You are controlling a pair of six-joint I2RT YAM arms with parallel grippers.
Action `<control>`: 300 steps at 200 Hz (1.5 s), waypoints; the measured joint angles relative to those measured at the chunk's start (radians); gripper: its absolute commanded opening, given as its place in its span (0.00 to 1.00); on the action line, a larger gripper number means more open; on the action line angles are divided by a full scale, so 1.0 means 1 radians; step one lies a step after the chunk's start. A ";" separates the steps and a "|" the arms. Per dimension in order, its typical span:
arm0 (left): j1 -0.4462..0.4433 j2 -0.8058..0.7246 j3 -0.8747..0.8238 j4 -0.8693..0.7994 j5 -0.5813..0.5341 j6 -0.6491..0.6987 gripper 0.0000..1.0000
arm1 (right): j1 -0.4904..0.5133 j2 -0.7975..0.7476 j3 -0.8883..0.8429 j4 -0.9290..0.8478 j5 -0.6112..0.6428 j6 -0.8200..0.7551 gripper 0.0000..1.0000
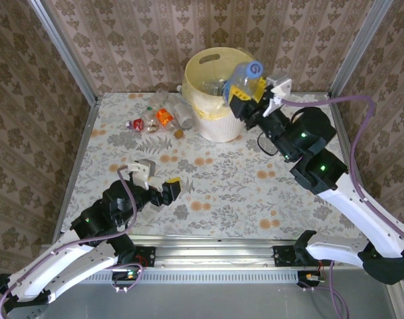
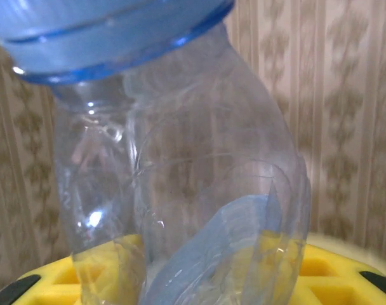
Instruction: Throw the plastic bottles in the bin
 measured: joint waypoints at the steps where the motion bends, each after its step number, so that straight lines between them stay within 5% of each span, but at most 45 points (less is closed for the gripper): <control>1: 0.001 0.000 0.000 0.000 -0.002 0.000 1.00 | 0.000 0.001 0.000 0.006 0.000 -0.002 0.46; 46: 0.023 0.000 0.011 -0.002 -0.034 0.000 1.00 | -0.008 0.088 0.099 0.293 -0.013 -0.112 0.44; 99: 0.097 0.000 0.032 -0.028 -0.027 0.008 1.00 | -0.143 0.249 0.273 0.272 -0.036 -0.069 0.44; 113: 0.124 0.001 0.042 -0.045 -0.015 0.010 1.00 | -0.210 0.360 0.386 0.186 -0.038 -0.024 0.48; 132: 0.160 0.007 0.052 -0.061 0.012 0.010 1.00 | -0.279 0.550 0.596 0.003 -0.063 0.037 0.66; 144: 0.179 0.015 0.059 -0.063 0.032 0.010 1.00 | -0.315 0.689 0.753 -0.162 -0.081 0.078 0.88; 183: 0.199 0.054 0.087 -0.073 0.080 0.010 1.00 | -0.381 0.933 0.984 -0.610 -0.138 0.155 0.95; 213: 0.204 0.089 0.098 -0.072 0.103 0.010 1.00 | -0.383 0.869 0.946 -0.748 -0.179 0.163 1.00; 300: 0.217 0.189 0.105 -0.054 0.134 -0.002 1.00 | -0.378 0.191 0.311 -0.661 -0.235 0.160 1.00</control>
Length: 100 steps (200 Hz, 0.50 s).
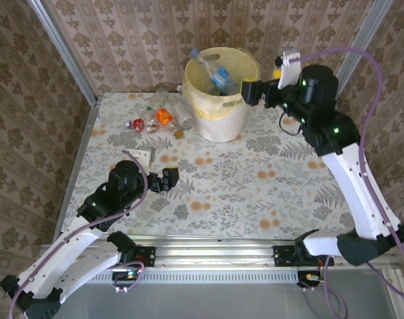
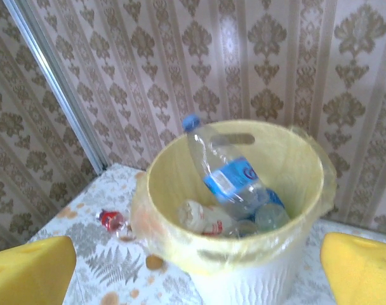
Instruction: Throw the plastic bottles in the bin
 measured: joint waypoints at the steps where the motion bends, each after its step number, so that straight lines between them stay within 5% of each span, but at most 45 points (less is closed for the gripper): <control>1: 0.000 0.000 0.000 0.000 0.000 0.000 1.00 | 0.000 -0.005 -0.009 0.001 0.000 0.000 1.00; 100: 0.045 0.135 0.100 0.030 0.034 0.001 1.00 | -0.010 -0.051 -0.270 -0.052 -0.002 0.072 1.00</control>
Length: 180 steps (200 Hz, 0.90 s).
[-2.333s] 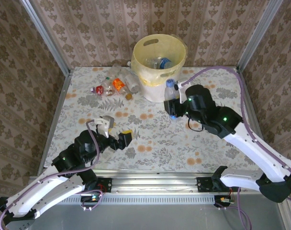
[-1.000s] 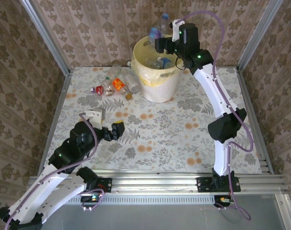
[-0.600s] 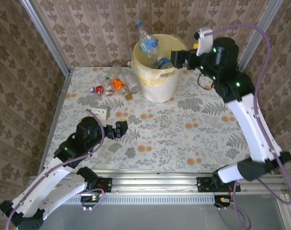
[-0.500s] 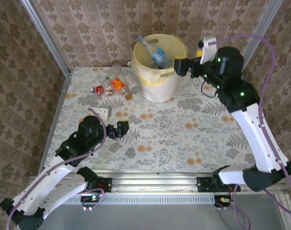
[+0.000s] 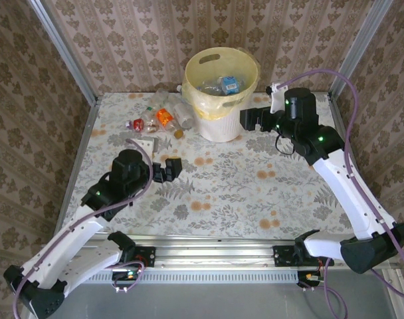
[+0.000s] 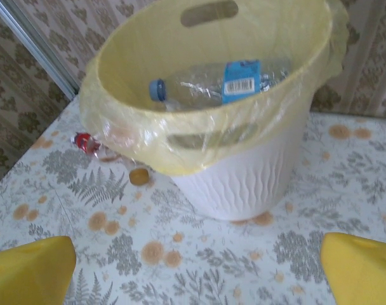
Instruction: Throw the plastic bottles in the bin
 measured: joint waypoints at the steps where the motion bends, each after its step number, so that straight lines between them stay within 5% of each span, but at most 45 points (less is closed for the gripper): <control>1: 0.003 0.004 0.003 0.000 0.003 0.000 1.00 | 0.000 0.000 -0.001 -0.001 0.000 0.001 1.00; 35: 0.110 0.121 0.087 0.006 0.068 0.000 1.00 | -0.002 -0.069 -0.095 -0.031 -0.024 0.010 1.00; 65: 0.308 0.257 0.165 0.039 0.187 -0.020 0.97 | -0.002 -0.143 -0.156 -0.072 -0.063 0.010 1.00; 94: 0.446 0.453 0.275 0.101 0.306 -0.053 0.75 | -0.003 -0.192 -0.179 -0.097 -0.111 0.010 1.00; 140: 0.494 0.828 0.518 0.235 0.444 -0.129 0.32 | -0.003 -0.248 -0.223 -0.154 -0.147 0.013 1.00; 180: 0.490 1.116 0.724 0.359 0.537 -0.208 0.27 | -0.003 -0.288 -0.234 -0.205 -0.148 0.012 1.00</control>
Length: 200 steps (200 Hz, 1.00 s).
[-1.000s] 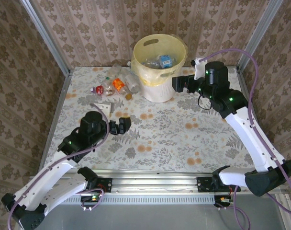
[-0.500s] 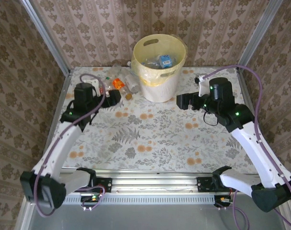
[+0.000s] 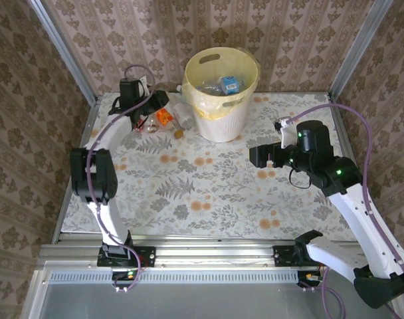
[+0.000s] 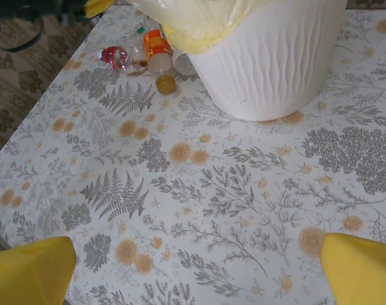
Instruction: Throw the plastic bottles in the bin
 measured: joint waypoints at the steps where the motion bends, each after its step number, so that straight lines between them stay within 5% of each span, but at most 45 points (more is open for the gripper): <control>1: 0.000 0.003 0.002 0.003 0.002 -0.002 0.27 | 0.000 -0.001 0.000 -0.001 0.000 0.000 1.00; 67: -0.080 0.180 0.069 0.275 0.158 -0.176 0.24 | 0.000 -0.018 -0.017 -0.024 0.002 -0.003 1.00; 177: -0.174 0.183 0.069 0.358 0.254 -0.212 0.25 | 0.000 -0.011 -0.030 -0.024 0.007 -0.003 1.00; 200: -0.186 0.183 0.065 0.352 0.262 -0.188 0.32 | 0.000 -0.004 -0.030 -0.024 0.014 -0.003 1.00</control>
